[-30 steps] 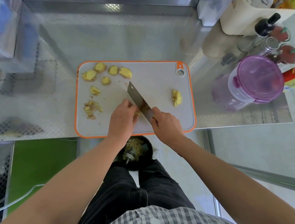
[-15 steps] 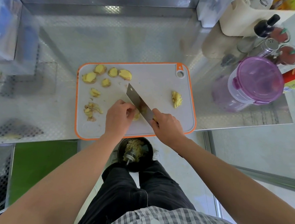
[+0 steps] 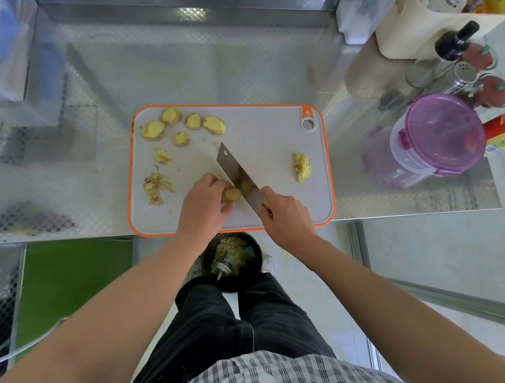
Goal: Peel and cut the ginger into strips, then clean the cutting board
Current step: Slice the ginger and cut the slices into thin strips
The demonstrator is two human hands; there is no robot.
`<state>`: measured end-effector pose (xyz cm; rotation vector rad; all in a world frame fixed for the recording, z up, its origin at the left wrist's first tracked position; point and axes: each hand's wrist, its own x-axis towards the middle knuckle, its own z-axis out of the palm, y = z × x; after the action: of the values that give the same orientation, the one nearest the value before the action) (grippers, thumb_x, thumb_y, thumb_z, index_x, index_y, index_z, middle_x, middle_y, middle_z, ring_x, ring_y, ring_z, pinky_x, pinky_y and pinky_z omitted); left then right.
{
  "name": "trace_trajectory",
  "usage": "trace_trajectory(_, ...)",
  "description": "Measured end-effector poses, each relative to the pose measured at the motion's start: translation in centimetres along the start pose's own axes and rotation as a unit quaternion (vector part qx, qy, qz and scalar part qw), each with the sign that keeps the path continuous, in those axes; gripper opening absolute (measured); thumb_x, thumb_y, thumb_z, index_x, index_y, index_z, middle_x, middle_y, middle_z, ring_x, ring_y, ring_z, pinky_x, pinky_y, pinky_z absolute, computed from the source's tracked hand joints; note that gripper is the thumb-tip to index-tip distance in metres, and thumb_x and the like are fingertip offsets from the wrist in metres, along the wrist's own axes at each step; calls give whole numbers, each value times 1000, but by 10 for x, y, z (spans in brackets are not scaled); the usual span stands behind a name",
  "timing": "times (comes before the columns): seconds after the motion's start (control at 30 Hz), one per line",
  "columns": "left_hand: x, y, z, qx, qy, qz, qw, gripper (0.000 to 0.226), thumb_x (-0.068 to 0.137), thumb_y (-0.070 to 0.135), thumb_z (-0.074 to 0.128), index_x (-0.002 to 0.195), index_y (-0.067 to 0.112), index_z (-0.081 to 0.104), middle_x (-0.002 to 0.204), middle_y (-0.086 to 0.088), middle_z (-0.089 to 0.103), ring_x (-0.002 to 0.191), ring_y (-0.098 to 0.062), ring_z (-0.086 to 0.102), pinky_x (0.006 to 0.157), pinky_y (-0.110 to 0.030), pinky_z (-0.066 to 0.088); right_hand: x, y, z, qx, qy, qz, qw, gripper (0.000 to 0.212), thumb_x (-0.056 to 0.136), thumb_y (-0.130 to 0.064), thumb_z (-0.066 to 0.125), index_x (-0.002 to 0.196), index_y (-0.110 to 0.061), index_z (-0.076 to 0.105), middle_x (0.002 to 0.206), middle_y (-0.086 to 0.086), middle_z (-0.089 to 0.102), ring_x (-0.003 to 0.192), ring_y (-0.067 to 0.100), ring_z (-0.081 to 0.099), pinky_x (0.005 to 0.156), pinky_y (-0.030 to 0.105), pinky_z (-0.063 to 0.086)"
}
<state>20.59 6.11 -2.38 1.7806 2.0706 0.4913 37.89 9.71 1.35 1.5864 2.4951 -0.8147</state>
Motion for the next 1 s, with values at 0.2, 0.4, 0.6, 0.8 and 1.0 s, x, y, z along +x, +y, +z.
trace_trajectory(0.2,-2,3,3,2,-1,-13,1000,32,75,15,76,105,8,69,92,-10,57,82,-30,58,71,-35,47,-4,-2,0,-9,-5,-4,1000,13,98,-20,38,108,-13,44,73,3,50,65,28,50,57,31,35)
trace_trajectory(0.4,-1,9,0,-13,19,-29,999,31,78,19,76,106,10,66,97,-8,55,78,-25,57,70,-34,47,-3,-5,1,-8,-4,-4,1000,12,98,-20,38,106,-12,44,73,2,48,66,28,48,58,32,35)
trace_trajectory(0.6,-3,8,-2,-22,20,-24,999,20,80,12,74,100,9,72,89,-8,59,76,-28,58,68,-38,49,-3,-6,0,-11,-9,3,1000,14,98,-19,38,108,-12,44,76,4,52,67,29,50,58,32,36)
trace_trajectory(0.8,-8,4,-3,26,33,79,996,21,76,1,74,95,3,68,91,-11,57,79,-29,56,58,-41,51,-4,-10,-2,-20,-16,4,1000,11,98,-18,37,105,-12,42,71,3,47,63,28,49,56,31,34)
trace_trajectory(1.0,-7,-6,10,55,11,99,993,27,58,-15,79,77,3,71,79,-9,61,65,-29,56,48,-36,51,-2,-15,-10,-30,-24,-1,999,2,97,-15,35,96,-15,34,62,-2,37,61,28,43,51,30,27)
